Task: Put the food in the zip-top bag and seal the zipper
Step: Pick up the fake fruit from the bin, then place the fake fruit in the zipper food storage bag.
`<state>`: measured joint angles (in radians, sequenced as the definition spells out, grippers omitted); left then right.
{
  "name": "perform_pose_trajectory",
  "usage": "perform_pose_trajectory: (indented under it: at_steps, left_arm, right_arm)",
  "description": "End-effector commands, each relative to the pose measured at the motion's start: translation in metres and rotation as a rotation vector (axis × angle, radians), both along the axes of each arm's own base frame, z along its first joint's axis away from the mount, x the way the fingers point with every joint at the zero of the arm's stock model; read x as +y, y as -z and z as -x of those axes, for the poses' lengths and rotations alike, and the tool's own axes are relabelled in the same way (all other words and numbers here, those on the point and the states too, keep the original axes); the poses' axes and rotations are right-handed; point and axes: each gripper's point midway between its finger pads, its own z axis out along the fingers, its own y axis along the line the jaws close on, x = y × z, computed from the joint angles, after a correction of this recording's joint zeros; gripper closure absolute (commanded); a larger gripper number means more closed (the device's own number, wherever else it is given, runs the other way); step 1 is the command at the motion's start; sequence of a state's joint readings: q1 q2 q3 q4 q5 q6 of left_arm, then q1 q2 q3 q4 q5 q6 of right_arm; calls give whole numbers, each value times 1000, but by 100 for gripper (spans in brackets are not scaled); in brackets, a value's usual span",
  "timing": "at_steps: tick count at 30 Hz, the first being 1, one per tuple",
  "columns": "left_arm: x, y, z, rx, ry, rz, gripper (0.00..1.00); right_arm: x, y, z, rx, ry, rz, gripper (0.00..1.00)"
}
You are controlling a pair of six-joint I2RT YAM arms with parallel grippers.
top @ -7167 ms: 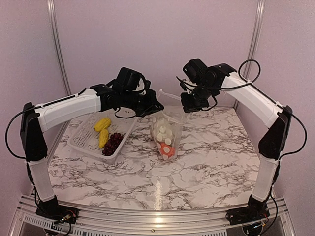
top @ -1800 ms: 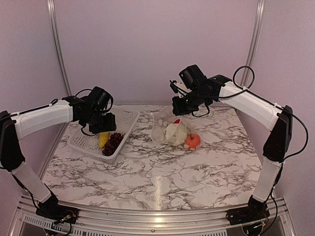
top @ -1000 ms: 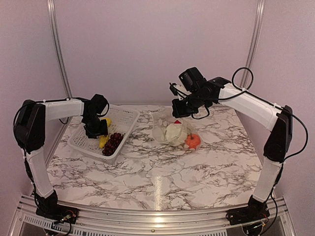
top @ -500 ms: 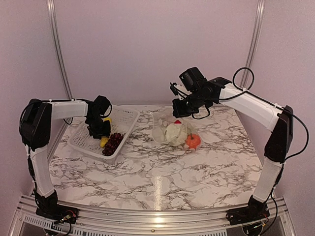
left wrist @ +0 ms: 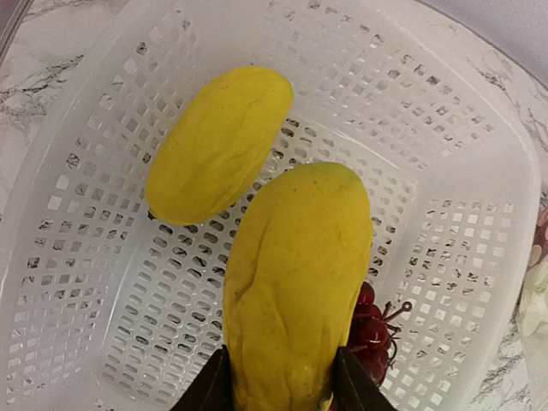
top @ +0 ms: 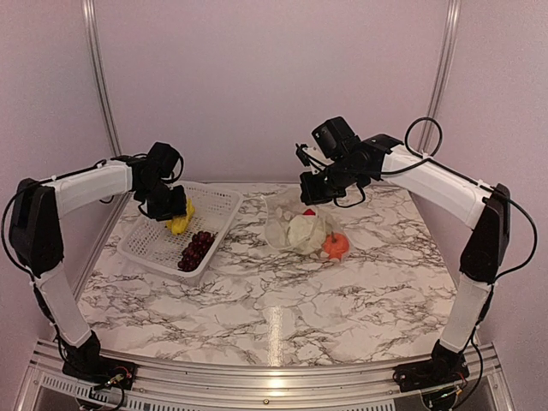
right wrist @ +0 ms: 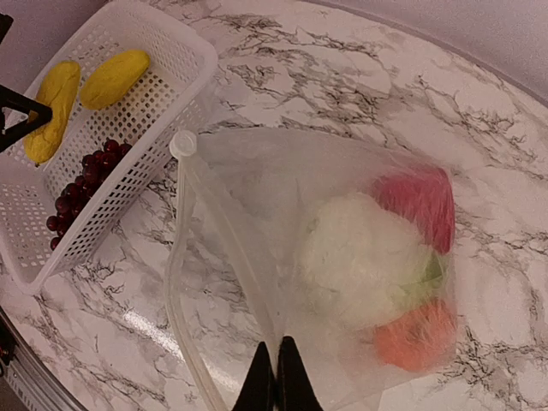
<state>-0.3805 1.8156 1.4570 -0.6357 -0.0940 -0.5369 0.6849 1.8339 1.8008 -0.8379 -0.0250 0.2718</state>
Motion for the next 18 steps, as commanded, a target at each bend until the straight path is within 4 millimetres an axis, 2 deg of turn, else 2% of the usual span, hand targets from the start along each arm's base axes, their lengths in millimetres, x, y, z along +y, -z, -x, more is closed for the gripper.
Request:
perform_pose_trajectory:
  at_steps: [1, 6, 10, 14, 18]
  left_arm:
    - [-15, -69, 6, -135, 31, 140, 67]
    - [-61, -137, 17, -306, 157, 409, 69]
    - [-96, -174, 34, -393, 266, 557, 70]
    - [-137, -192, 55, -403, 421, 654, 71]
    - [-174, -194, 74, -339, 567, 730, 71]
  right_arm:
    - [0, -28, -2, -50, 1, -51, 100]
    - [2, -26, -1, -42, -3, -53, 100]
    - [4, -28, -2, -38, -4, -68, 100]
    - [10, -34, -3, -37, -12, -99, 100]
    - [15, -44, -5, -44, -13, -130, 100]
